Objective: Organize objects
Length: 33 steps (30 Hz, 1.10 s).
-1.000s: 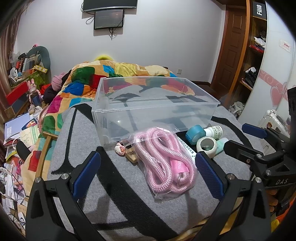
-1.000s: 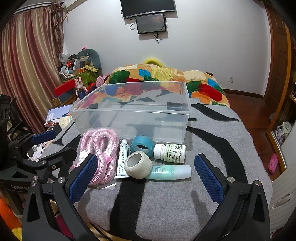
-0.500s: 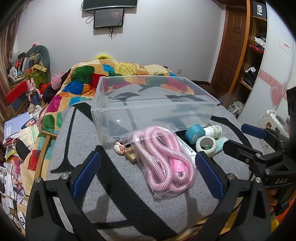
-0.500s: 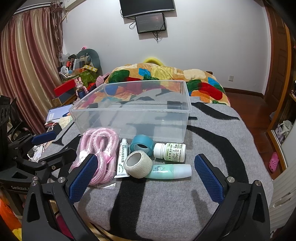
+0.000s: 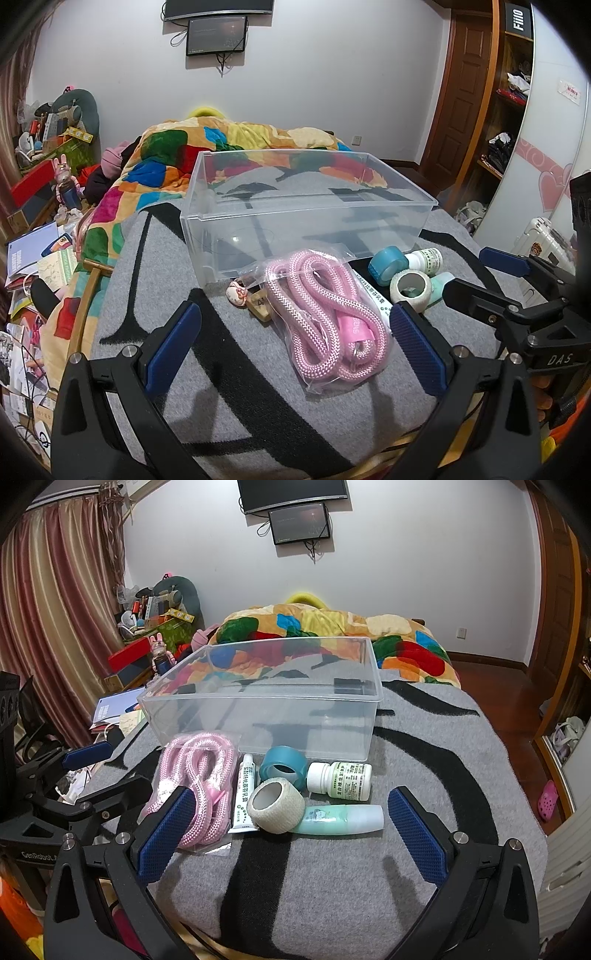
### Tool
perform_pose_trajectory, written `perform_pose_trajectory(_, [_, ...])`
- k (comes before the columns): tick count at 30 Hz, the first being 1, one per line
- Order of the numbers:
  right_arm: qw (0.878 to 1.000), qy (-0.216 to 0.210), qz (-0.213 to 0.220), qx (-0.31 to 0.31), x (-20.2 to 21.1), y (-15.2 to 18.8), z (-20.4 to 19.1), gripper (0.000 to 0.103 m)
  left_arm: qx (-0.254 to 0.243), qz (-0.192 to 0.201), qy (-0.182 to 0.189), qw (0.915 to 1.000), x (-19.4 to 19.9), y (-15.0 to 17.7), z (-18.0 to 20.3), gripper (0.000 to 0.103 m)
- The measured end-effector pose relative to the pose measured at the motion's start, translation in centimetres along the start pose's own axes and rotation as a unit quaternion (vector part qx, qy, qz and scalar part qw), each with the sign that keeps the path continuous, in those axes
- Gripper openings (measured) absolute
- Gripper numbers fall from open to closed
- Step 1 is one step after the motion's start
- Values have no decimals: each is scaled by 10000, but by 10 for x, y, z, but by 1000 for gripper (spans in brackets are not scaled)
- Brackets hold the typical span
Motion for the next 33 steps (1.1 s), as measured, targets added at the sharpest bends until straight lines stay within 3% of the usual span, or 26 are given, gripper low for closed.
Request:
perform_pose_trajectory(24, [10000, -1, -22, -59, 0, 0, 1, 103, -20, -63, 59, 10000, 0, 1, 4, 103])
perform_pose_trajectory(28, [10000, 64, -10, -40, 1, 0, 4, 103, -77, -216, 65, 9997, -9, 0, 5, 103])
perform_pose_trajectory(33, [9998, 122, -99, -134, -3, 3, 13, 103, 35, -697, 185, 9974, -35, 13, 4, 103])
Point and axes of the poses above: each gripper's, at about its wrist camera, not at the fingertips, and x roughly against the way its jaws point, z to its right, y to its underside, the point moved 4 cm from there along -x, roughly the way its jaws point, and after that the axes turned 9 degrees about -x, right-handed, at the moved point
